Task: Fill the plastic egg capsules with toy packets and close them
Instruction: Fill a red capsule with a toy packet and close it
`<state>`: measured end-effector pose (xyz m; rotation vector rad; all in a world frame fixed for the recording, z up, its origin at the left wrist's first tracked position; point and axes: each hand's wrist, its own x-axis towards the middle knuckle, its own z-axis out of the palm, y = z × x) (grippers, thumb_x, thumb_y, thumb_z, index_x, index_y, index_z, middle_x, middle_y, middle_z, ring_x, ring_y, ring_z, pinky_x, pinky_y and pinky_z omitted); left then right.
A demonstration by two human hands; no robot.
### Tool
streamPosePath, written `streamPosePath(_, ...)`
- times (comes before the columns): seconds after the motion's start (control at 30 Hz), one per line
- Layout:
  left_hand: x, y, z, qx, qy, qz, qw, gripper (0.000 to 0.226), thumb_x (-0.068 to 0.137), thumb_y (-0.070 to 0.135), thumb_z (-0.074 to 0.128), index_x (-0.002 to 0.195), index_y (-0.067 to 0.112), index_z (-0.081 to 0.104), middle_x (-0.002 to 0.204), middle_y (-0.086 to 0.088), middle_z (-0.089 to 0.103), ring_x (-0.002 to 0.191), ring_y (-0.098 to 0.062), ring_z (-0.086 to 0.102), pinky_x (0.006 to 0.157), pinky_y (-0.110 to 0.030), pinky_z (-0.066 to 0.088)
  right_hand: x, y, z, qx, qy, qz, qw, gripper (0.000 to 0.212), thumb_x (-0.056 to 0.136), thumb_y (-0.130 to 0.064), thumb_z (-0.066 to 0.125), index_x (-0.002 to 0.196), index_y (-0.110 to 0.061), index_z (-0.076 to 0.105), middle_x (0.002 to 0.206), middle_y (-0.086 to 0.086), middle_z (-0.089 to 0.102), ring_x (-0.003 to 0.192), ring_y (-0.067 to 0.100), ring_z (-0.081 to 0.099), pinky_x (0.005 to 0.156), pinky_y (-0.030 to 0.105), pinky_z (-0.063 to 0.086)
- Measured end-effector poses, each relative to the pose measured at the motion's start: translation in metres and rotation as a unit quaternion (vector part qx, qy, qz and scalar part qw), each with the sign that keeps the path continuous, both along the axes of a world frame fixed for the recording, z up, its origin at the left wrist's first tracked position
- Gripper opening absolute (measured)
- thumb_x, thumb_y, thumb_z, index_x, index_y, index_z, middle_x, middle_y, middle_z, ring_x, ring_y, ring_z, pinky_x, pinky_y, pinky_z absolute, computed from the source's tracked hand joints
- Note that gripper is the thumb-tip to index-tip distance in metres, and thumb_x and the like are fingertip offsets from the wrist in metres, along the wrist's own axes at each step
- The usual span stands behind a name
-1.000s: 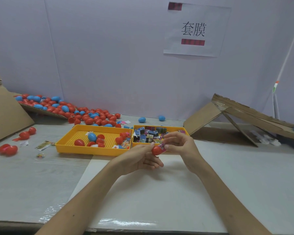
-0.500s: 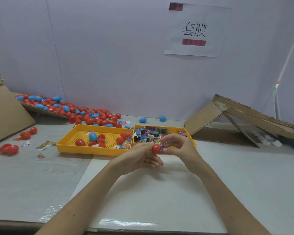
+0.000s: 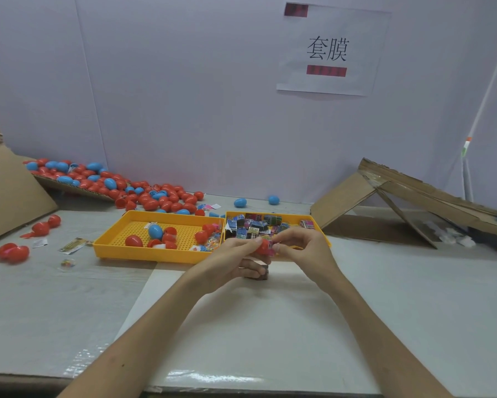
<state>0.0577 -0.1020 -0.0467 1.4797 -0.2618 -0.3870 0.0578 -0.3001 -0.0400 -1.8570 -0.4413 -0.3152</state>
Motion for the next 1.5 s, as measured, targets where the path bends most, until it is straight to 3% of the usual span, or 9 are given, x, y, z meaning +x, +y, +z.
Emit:
streamPosePath(0.33,-0.0065,-0.0022,0.0040,0.028,-0.047,0.035,0.998,0.039,0.105,0.039,0.049,0.104,0.008,0.074,0.089,-0.011,0.075,0.071,-0.015,0.068,0.070,-0.024,0.056,-0.0024,0.0012,0.0015,-0.006,-0.023,-0.005,1.000,0.016,0.082,-0.005,0.080,0.079,-0.020,0.075,0.082,-0.003,0.074,0.078,0.014,0.072,0.070,0.032,0.059)
streamPosePath(0.53,-0.0066,-0.0035,0.0057,0.046,-0.068,0.064,0.995,0.040,0.103,0.042,0.052,0.102,0.008,0.073,0.081,-0.009,0.074,0.065,-0.014,0.065,0.067,-0.025,0.056,-0.0023,0.0007,0.0017,-0.014,-0.027,-0.011,0.999,0.014,0.083,-0.013,0.081,0.080,-0.026,0.076,0.083,-0.009,0.074,0.077,0.010,0.069,0.067,0.026,0.055)
streamPosePath(0.87,-0.0074,-0.0055,0.0063,0.071,-0.084,0.073,0.991,0.030,0.102,0.039,0.054,0.106,0.014,0.072,0.076,-0.004,0.075,0.064,-0.011,0.066,0.067,-0.024,0.057,-0.0033,0.0017,0.0020,-0.016,-0.027,0.000,1.000,0.022,0.083,-0.010,0.080,0.077,-0.031,0.076,0.084,-0.009,0.074,0.074,0.010,0.069,0.070,0.034,0.056)
streamPosePath(1.2,-0.0086,-0.0066,0.0069,0.075,-0.083,0.063,0.992,0.023,0.103,0.036,0.053,0.112,0.020,0.068,0.076,-0.005,0.075,0.065,-0.011,0.069,0.065,-0.022,0.056,-0.0026,0.0020,0.0013,-0.035,-0.022,0.005,0.999,0.016,0.083,-0.014,0.081,0.081,-0.029,0.076,0.084,-0.010,0.074,0.078,0.014,0.070,0.073,0.035,0.057)
streamPosePath(1.5,-0.0097,-0.0040,0.0070,0.037,-0.054,0.037,0.997,0.030,0.105,0.036,0.050,0.117,0.012,0.064,0.090,-0.015,0.078,0.071,-0.018,0.073,0.067,-0.025,0.059,-0.0051,0.0024,0.0020,-0.023,-0.036,0.025,0.999,0.026,0.081,-0.013,0.082,0.089,-0.037,0.076,0.091,-0.013,0.074,0.081,0.006,0.068,0.066,0.020,0.052)
